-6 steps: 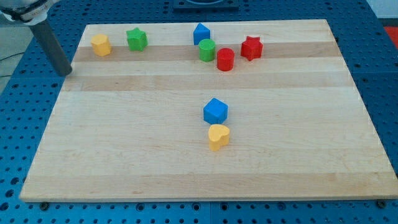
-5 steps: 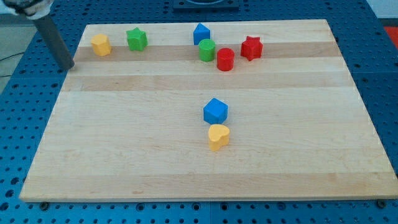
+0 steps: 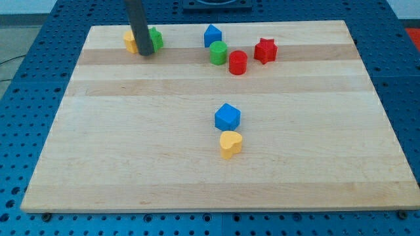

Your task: Move the arm to the top center of the board

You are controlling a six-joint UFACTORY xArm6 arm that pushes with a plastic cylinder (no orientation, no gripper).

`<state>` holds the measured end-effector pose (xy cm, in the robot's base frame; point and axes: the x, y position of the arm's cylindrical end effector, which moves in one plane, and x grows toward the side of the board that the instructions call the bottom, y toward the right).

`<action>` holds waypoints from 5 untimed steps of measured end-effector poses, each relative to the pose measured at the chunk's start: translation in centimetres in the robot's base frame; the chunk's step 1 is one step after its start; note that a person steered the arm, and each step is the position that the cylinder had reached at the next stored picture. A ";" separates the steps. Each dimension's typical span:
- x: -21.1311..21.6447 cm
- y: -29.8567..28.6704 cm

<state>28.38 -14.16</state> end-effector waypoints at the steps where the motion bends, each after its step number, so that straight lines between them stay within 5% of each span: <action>1: -0.1 4.3; 5: -3.9 7.1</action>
